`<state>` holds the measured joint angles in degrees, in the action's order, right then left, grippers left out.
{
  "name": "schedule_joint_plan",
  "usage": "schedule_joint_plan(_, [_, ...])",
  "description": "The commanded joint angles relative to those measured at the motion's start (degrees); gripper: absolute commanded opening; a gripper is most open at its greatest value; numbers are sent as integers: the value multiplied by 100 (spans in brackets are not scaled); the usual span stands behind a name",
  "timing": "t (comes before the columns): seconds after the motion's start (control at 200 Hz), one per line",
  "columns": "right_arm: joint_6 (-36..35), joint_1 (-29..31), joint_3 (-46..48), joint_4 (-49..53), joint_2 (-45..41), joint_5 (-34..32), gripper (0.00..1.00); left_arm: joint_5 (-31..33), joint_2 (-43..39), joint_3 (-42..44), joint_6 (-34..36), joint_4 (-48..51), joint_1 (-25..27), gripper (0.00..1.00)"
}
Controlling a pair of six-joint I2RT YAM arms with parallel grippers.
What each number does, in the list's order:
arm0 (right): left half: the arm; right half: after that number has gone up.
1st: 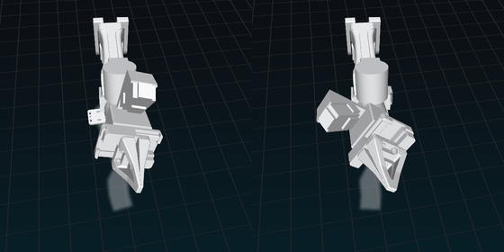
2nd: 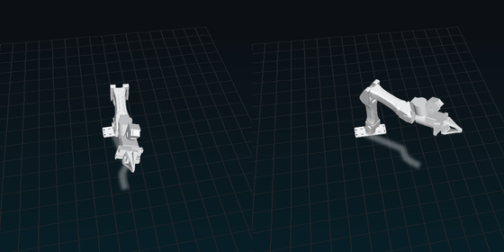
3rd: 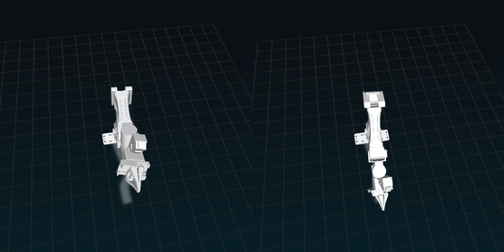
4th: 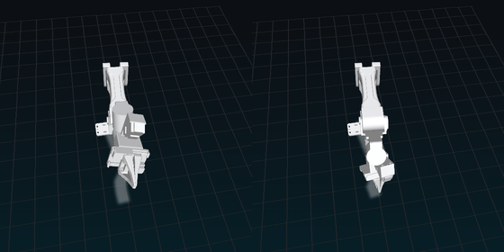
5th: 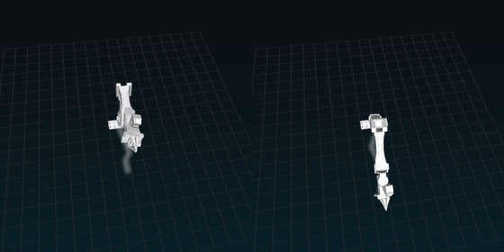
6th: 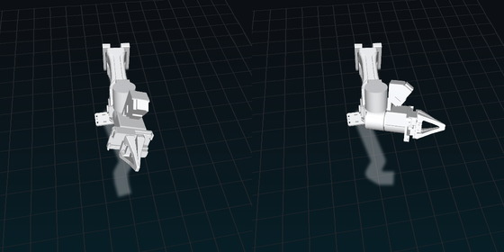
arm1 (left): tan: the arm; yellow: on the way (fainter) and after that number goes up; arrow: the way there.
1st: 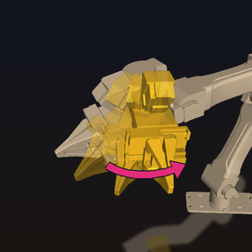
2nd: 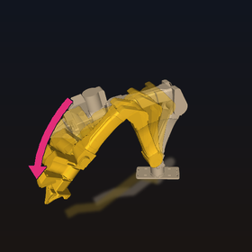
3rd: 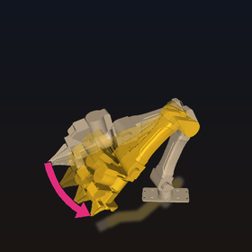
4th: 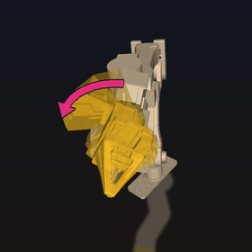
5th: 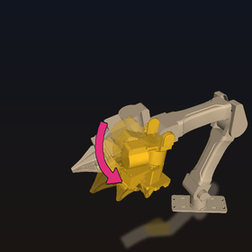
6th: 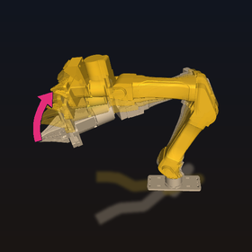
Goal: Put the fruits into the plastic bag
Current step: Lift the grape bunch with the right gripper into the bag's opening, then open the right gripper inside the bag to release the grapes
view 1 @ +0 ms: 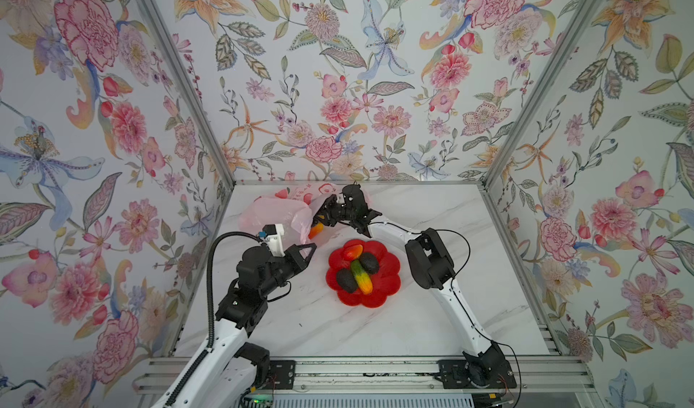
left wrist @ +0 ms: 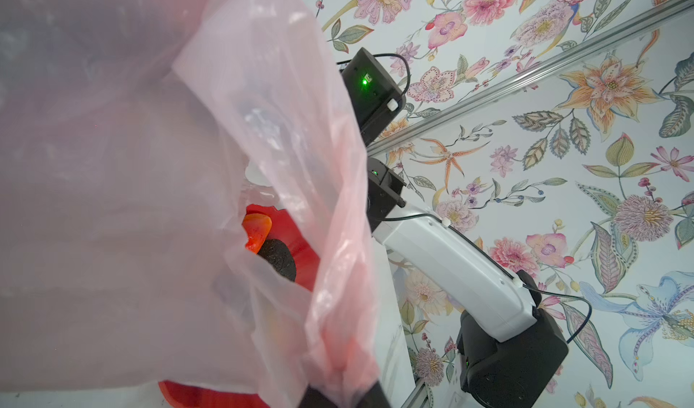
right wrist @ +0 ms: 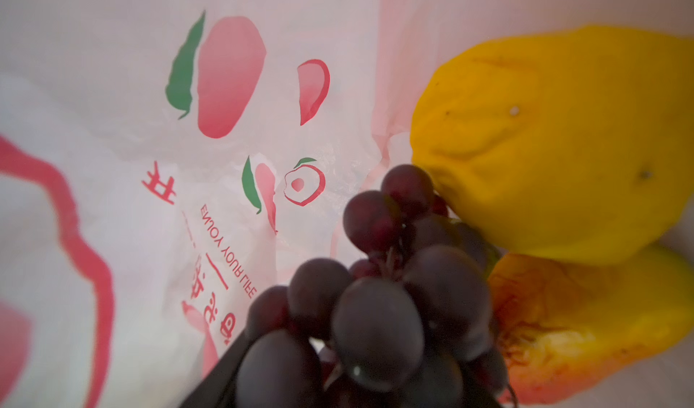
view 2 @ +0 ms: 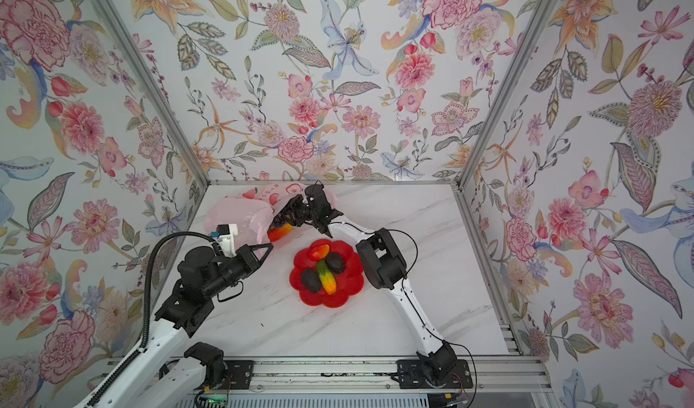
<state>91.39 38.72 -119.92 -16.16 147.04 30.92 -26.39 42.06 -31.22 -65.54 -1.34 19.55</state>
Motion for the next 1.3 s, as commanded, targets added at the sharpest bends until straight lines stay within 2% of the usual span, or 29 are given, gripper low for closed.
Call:
schedule_joint_plan(0.0, [-202,-58,-115,102,105,130,70,6,-93,101,-56,41,54,0])
schedule_joint_plan(0.07, [-311,-75,-176,283,105,201,81,38,-79,115,-73,33,62,0])
schedule_joint_plan(0.1, [-353,-75,-189,356,97,225,90,53,-63,116,-73,18,60,0])
schedule_joint_plan(0.11, [-358,-82,-203,376,97,229,98,55,-59,114,-73,15,58,0])
schedule_joint_plan(0.12, [-379,-83,-211,405,92,237,100,55,-54,114,-78,6,58,0])
schedule_joint_plan(0.37, [-854,-101,-337,1321,-94,351,99,124,-18,100,-92,-21,68,0])
schedule_joint_plan(0.601, [-1983,-110,-1360,3693,-41,313,99,265,-69,53,-65,133,59,0])
schedule_joint_plan(0.736, [-2471,-132,-1627,4514,-71,210,99,319,-76,35,-38,189,58,0])
schedule_joint_plan(0.951, [-2978,-128,-1533,5054,-354,50,99,449,-65,28,-16,219,58,0])
schedule_joint_plan(1.296, [-3433,-128,-1581,5191,-900,-97,99,477,49,71,-12,78,55,0])
